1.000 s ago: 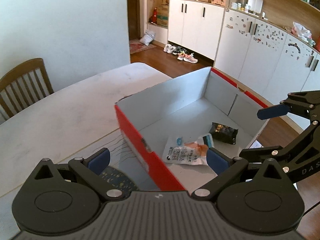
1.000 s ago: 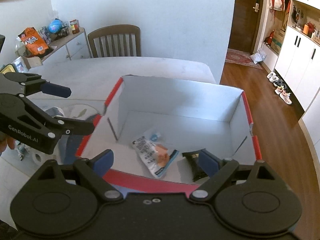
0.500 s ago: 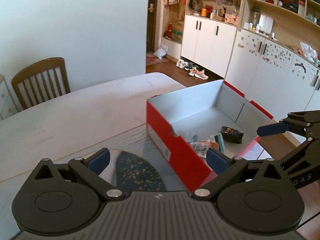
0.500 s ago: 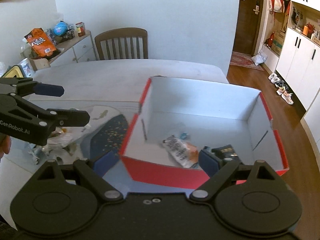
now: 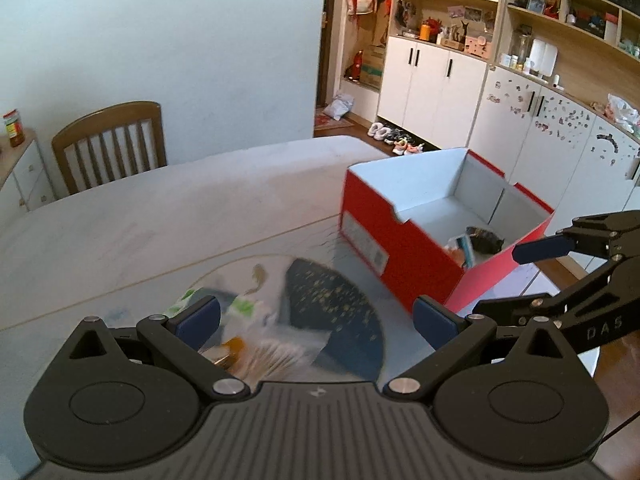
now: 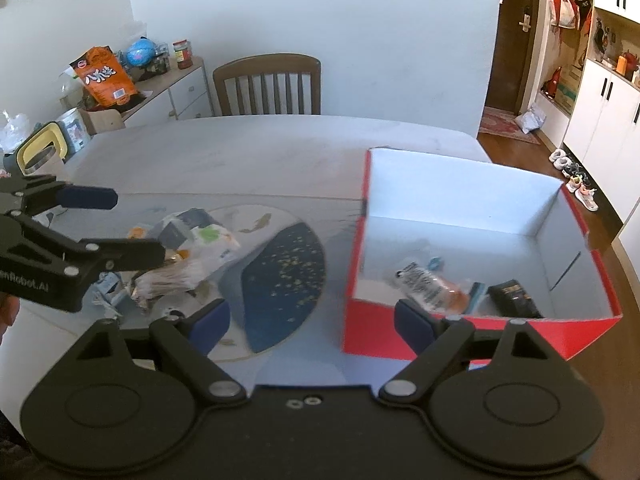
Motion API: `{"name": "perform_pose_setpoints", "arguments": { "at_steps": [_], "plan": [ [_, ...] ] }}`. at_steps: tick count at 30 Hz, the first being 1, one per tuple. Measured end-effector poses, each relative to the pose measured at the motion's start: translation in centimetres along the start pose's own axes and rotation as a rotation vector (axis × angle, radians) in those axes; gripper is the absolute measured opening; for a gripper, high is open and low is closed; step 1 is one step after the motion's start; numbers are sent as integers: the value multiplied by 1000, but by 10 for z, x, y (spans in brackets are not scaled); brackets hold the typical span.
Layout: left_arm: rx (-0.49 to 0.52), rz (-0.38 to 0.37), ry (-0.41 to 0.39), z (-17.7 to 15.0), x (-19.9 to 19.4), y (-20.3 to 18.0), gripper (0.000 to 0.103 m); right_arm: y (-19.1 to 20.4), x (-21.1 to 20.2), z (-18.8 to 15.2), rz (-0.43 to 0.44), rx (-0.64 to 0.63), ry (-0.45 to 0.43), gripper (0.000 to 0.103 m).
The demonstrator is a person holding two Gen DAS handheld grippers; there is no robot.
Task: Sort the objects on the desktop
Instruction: 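Withdraw both tools from the box back over the table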
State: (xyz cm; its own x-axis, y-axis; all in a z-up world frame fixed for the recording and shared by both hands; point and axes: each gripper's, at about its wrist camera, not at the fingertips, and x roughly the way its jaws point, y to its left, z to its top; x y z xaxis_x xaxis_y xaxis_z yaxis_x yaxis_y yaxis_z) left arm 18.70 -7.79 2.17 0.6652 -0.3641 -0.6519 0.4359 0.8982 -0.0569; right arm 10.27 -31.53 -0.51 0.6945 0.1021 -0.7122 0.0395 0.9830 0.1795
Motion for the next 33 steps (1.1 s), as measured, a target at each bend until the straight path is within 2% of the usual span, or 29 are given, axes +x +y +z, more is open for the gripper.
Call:
{"name": "perform_pose_setpoints", "arguments": {
  "at_steps": [14,25,33],
  "plan": [
    [-68,61,17,-45,-28,64,103,55,18,-4,37,-19,18,88],
    [-95,106,60,-75,-21,94,103,87,37,-1,63,-63,43,87],
    [-91,150,91,-95,-8,114,103,101,63,-11,64,-87,97,86]
  ]
}}
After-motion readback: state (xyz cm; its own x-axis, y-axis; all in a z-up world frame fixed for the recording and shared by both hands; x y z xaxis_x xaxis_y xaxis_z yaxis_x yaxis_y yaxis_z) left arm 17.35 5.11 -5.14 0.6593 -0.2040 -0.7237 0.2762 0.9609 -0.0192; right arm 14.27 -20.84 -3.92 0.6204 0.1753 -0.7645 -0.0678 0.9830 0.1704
